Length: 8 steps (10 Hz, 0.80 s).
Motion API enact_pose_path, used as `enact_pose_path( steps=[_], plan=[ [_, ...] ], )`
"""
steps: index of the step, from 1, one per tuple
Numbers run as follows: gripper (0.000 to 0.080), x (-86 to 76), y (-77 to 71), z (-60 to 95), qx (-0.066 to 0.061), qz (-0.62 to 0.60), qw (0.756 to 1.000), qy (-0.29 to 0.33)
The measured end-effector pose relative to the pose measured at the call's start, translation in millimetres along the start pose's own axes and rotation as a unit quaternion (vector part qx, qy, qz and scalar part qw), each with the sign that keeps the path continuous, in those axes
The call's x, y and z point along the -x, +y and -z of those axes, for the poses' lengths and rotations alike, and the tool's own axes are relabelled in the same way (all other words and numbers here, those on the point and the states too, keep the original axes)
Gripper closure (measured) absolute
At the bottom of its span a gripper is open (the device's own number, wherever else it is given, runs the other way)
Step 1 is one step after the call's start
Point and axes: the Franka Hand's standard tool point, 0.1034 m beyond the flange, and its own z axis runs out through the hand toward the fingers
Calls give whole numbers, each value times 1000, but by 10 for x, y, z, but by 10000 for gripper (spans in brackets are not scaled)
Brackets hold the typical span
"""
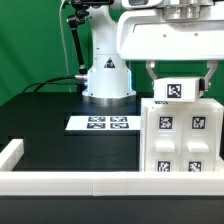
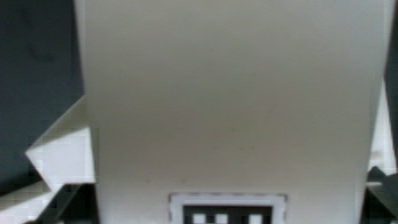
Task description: Assemble cabinet
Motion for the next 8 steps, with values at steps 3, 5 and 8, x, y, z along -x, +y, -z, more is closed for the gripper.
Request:
enact_pose_path(
  steps=[3, 5, 8],
  plan=[
    [240, -4, -4, -3, -15, -155, 988, -10],
    [240, 0, -15, -3, -21, -243, 970, -18],
    [240, -1, -36, -3, -23, -319, 947, -19]
  ],
)
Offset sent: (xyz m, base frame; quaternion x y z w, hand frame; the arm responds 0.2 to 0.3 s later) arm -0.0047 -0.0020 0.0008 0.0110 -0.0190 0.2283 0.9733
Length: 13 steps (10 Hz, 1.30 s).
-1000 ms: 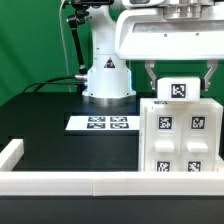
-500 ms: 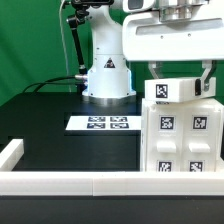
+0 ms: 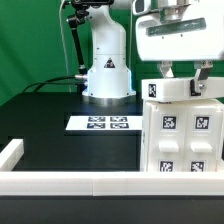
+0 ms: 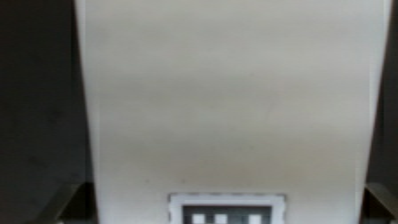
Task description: Assemble cabinet
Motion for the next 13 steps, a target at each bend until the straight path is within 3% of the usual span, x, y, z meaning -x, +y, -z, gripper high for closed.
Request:
enact_pose_path(
  steps=[4, 6, 11, 13],
  plan=[
    [240, 2, 20, -13, -6, -150, 989, -8],
    [240, -3, 28, -24, -14, -252, 967, -20],
    [240, -7, 22, -27, -12, -419, 907, -46],
    [239, 15, 7, -24, -15, -426, 903, -54]
  ],
)
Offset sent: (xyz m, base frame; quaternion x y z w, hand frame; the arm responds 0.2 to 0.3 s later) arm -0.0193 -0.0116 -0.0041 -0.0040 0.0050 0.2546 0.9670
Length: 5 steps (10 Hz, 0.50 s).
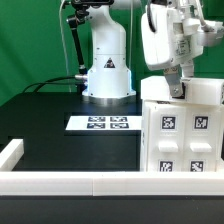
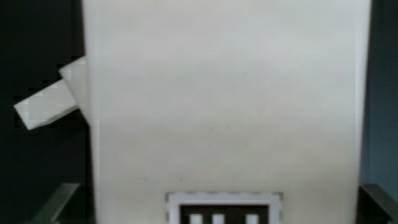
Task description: Assemble cabinet
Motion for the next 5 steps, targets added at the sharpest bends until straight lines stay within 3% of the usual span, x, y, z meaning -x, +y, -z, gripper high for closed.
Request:
enact_pose_path(
  steps=[1, 2, 5],
  plan=[
    [239, 22, 18, -11, 2, 11, 1000, -5],
    [50, 25, 20, -11, 2, 20, 1000, -5],
    [2, 86, -6, 139, -5, 50, 999, -20]
  ],
)
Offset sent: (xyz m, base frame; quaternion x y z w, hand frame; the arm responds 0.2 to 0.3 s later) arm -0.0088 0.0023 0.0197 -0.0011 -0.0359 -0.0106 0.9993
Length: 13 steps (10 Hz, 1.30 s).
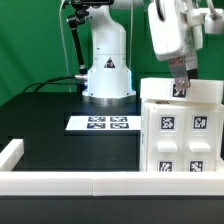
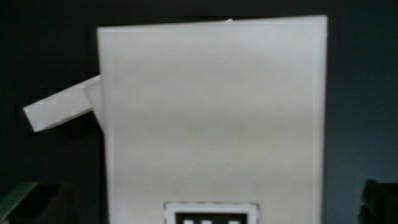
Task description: Assemble cabinet
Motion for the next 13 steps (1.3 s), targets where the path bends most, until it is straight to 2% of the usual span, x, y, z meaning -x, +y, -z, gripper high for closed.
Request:
enact_pose_path(
  steps=[2, 5, 6, 7, 8, 10, 11, 13],
  plan=[
    [2, 37, -34, 96, -6, 0, 1000, -11],
    [2, 42, -24, 84, -5, 13, 1000, -12],
    [2, 39, -12, 84, 2, 35, 999, -8],
    [2, 59, -3, 108, 26, 116, 993, 3],
    [2, 97, -57, 131, 28, 206, 978, 11],
    [2, 122, -70, 152, 31, 321, 946, 9],
    [2, 138, -77, 168, 33, 401, 916, 10],
    [2, 131, -77, 166, 34, 459, 888, 9]
  ],
)
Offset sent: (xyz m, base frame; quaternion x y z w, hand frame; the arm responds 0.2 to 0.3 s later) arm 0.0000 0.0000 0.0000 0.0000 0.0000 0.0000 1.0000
